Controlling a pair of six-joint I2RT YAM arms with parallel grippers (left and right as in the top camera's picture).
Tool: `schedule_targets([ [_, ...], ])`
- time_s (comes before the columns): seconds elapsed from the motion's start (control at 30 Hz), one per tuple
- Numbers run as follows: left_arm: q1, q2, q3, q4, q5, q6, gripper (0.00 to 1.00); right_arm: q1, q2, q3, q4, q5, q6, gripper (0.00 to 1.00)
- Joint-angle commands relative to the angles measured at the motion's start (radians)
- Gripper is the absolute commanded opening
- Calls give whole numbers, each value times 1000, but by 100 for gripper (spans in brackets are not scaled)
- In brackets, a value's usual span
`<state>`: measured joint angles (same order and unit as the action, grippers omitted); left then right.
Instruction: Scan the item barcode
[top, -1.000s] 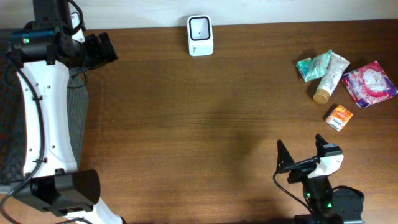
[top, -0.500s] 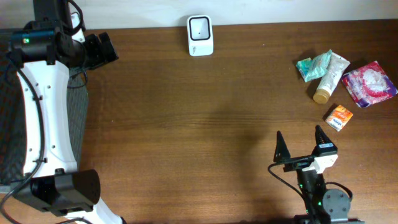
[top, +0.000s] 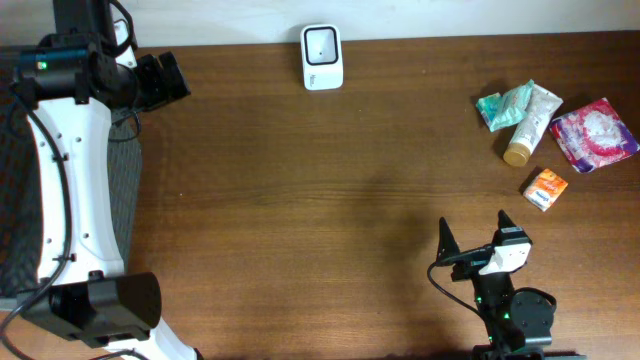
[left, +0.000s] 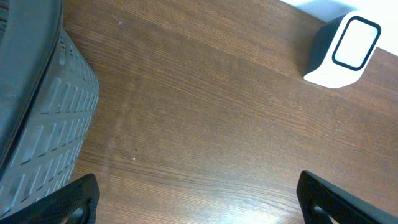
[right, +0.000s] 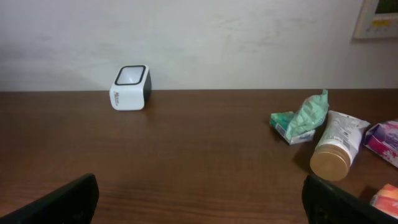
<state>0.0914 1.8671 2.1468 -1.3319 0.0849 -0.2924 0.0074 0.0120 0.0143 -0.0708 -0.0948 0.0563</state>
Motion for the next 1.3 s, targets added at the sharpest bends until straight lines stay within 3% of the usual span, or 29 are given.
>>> schedule_targets([
  [0.0, 3, -4, 9, 2, -3, 2, 99, 5, -8, -9, -2, 17, 3, 99],
  [1.27, 3, -4, 9, 2, -3, 2, 99, 5, -8, -9, -5, 43, 3, 99],
])
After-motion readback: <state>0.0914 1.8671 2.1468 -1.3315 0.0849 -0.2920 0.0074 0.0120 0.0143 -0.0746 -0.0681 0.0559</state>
